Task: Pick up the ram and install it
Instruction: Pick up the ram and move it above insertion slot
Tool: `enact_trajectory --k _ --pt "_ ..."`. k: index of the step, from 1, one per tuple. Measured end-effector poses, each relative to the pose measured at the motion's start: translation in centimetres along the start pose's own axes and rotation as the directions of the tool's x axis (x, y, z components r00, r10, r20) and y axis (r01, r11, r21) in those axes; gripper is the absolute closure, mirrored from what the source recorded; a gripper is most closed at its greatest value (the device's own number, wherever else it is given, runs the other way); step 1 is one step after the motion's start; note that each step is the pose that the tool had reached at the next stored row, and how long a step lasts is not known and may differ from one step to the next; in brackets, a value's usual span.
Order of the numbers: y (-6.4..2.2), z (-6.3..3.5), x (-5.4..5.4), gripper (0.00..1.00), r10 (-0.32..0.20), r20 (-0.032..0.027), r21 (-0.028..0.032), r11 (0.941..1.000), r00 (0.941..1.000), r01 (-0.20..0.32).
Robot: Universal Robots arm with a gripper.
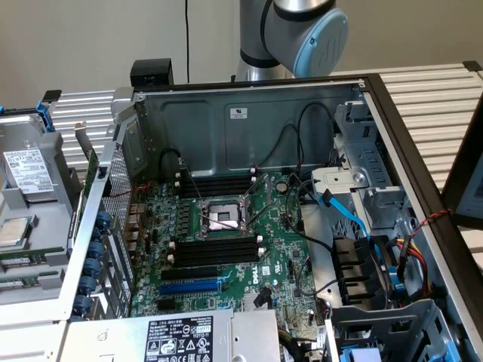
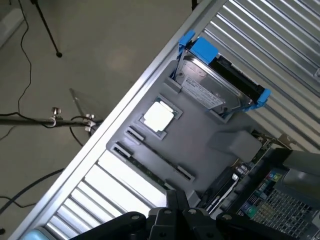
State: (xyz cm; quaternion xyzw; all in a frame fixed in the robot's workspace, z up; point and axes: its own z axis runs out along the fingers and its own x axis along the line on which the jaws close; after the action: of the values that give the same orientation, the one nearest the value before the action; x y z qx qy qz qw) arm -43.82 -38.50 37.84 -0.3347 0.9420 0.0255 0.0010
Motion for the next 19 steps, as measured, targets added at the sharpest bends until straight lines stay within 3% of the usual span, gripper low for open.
enact_trajectory --k 5,10,14,19 --pt "0.0 0.06 0.0 0.89 -0.09 -0.0041 -0.0019 0.9959 0.9959 0.09" --pt "0.0 0.11 0.0 0.89 -0.181 -0.0082 -0.0043 0.9835 0.9835 0.181" --pt "-0.01 0.19 0.0 0.89 -0.25 -0.0111 -0.0063 0.9681 0.9681 0.25" --pt "-0.02 0.28 0.0 0.89 -0.339 -0.0149 -0.0093 0.9408 0.9407 0.339"
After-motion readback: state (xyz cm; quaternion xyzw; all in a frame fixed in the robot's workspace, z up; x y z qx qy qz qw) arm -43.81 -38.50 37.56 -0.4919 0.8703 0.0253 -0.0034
